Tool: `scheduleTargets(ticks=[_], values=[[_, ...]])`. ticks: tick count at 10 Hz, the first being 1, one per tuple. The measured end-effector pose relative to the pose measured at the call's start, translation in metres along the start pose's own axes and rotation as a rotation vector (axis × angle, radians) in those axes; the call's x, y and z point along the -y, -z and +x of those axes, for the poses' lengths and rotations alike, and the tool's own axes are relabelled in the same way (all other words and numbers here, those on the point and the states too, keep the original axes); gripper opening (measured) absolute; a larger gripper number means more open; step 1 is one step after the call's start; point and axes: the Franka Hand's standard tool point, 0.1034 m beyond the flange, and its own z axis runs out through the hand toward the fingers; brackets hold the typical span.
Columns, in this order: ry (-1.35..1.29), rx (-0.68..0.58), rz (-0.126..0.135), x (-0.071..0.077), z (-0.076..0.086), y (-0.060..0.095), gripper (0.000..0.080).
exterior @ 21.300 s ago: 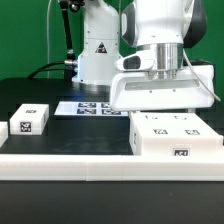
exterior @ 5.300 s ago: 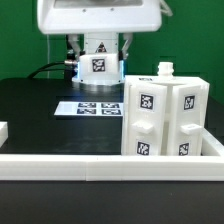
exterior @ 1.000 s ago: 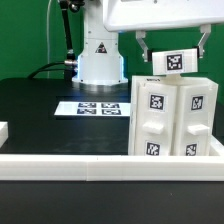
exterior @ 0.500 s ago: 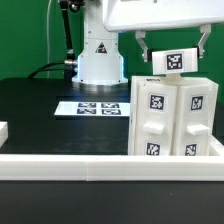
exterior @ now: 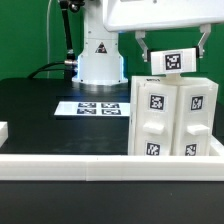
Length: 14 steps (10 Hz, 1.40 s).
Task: Assemble cabinet
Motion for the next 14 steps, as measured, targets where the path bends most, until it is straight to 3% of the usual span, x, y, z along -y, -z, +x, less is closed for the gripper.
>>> scheduleTargets(ticks=[9, 14], values=[[-0.797, 0.021, 0.021, 0.006, -0.004, -0.001, 0.0561], [-1.312, 0.051, 0.052, 0.011, -0.005, -0.002, 0.0561]])
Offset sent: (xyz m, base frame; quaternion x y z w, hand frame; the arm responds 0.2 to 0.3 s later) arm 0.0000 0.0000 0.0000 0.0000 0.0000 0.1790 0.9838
